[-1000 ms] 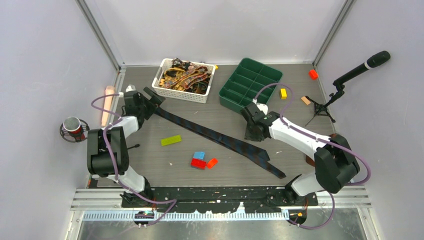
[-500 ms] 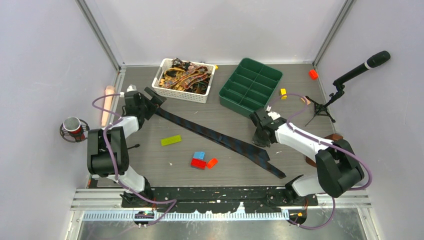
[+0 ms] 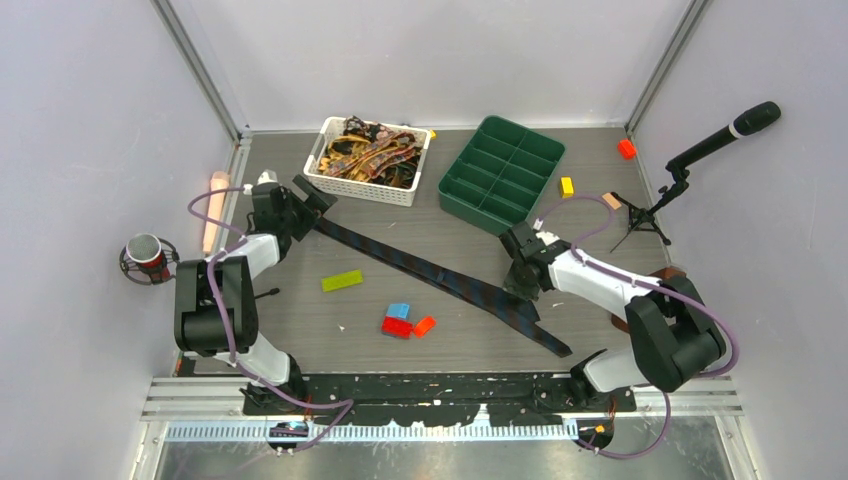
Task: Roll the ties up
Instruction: Flatten out the tie at the center of the board.
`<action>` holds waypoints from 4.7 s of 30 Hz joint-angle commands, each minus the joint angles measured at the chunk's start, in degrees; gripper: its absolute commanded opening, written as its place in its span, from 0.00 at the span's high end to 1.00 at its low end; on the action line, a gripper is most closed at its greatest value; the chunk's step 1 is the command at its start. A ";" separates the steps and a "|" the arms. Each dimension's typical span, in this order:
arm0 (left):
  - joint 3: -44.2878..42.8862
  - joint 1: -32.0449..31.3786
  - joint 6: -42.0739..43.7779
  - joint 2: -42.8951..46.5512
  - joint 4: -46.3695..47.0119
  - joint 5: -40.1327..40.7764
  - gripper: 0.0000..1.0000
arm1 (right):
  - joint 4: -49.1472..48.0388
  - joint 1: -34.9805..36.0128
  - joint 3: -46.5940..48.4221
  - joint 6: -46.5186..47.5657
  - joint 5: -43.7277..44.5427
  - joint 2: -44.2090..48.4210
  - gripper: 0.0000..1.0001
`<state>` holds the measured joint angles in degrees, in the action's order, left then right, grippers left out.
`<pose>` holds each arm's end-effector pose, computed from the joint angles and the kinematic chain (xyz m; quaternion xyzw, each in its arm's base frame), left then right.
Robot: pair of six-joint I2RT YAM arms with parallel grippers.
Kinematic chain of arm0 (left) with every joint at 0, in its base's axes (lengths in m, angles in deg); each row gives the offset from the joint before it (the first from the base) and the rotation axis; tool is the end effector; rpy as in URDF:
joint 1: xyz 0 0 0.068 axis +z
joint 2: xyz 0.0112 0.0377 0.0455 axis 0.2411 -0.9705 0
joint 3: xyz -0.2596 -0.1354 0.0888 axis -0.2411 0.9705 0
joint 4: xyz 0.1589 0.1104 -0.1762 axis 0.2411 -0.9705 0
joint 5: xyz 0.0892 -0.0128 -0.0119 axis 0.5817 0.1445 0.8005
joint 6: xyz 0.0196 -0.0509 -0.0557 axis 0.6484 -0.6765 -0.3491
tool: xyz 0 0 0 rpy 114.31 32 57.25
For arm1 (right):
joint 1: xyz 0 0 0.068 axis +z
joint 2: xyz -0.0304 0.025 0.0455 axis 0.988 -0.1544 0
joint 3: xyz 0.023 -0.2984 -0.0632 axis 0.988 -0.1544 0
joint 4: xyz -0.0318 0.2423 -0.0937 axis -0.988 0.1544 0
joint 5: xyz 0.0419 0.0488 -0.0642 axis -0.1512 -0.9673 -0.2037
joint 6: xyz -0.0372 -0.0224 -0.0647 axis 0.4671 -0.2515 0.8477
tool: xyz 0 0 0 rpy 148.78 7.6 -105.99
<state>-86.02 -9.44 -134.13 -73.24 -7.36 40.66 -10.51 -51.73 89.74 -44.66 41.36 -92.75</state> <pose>0.3567 0.0123 0.2075 -0.3253 0.8046 -0.2740 0.4145 0.2208 0.1094 0.1701 0.2153 0.9573 0.0360 0.1894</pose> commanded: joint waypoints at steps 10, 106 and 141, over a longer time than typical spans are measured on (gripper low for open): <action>-0.97 0.44 2.42 1.45 -0.20 0.40 0.05 | -2.16 -1.02 -1.82 -2.98 0.73 -5.58 0.99; 2.36 -0.94 2.85 -12.62 18.25 -2.87 0.37 | -2.11 -1.61 -2.35 -2.22 0.62 -4.96 1.00; -3.56 3.61 -1.13 -14.22 17.95 -3.53 1.00 | -1.93 -1.70 -2.51 -2.22 0.97 -4.81 1.00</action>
<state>-85.81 -8.26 -134.94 -87.56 9.39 37.54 -10.82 -53.11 89.94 -46.04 40.24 -94.87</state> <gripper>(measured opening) 0.022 0.049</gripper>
